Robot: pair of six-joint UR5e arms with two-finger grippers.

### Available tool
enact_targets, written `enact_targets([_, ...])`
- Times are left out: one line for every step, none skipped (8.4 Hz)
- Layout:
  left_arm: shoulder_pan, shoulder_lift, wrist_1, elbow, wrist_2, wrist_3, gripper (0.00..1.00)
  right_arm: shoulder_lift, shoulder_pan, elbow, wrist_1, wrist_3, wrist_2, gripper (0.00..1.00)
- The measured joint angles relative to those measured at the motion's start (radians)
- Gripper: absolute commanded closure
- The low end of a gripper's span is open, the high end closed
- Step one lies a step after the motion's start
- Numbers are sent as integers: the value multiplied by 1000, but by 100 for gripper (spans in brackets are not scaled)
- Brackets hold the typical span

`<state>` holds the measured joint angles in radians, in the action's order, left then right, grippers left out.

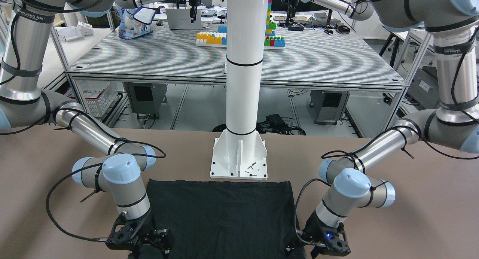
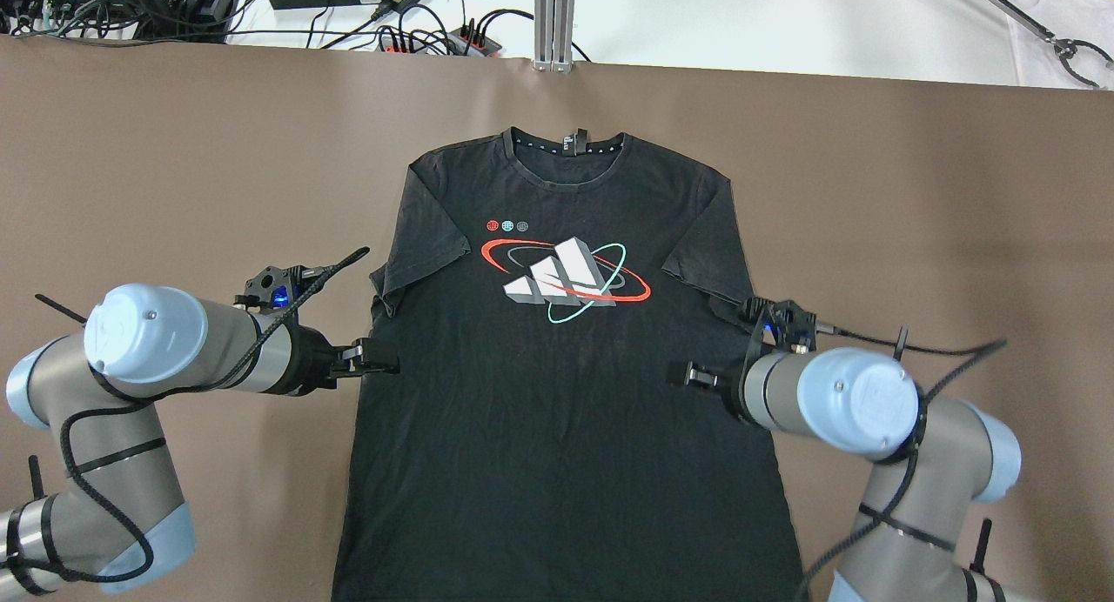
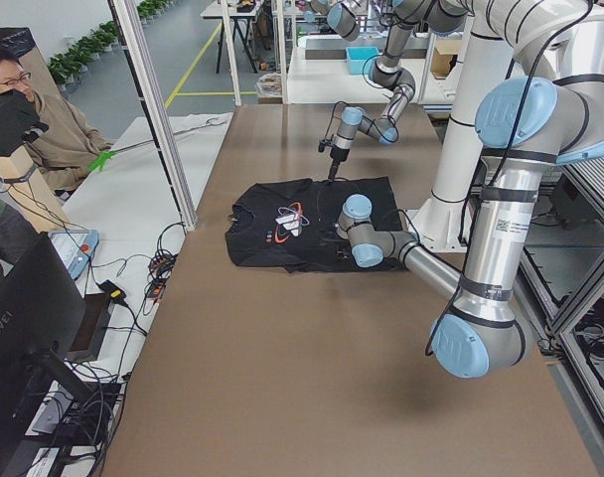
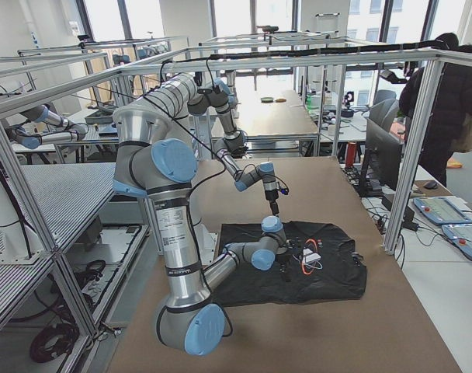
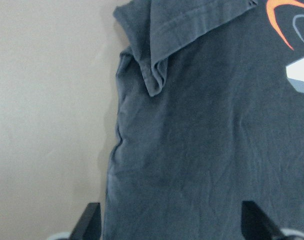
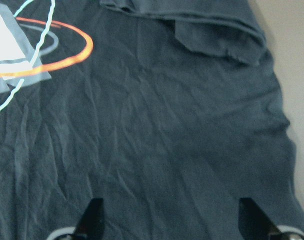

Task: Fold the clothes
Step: 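Move both grippers down to the shirt's hem corners nearest the robot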

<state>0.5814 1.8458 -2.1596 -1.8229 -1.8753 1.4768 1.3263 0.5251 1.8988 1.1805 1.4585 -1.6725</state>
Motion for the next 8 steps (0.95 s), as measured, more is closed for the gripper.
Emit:
enact_targets([-25,-20,0,-31,33,29,0,39,-87,58,41,111,81,18])
enact_targets([-46,-29,0,-43,68,47,0,66,-150,109,103,211,121,29])
enact_targets([-58,-31,0,-48,92,66,0,104,-202,158,155,283,136,34])
enact_targets([-64,-32,0,-49,107,83,0,154,-251,195,184,347,149,34])
enact_targets([-71,-31,1,-45,124,94,0,208,-293,222,194,405,164,34])
enact_targets([-84,-26,2,-40,142,98,0,257,-325,243,198,441,173,33])
enact_targets([-96,-22,2,-37,161,100,0,296,-350,259,200,460,175,33])
enact_targets([-105,-20,3,-36,176,102,0,329,-371,272,201,471,170,33])
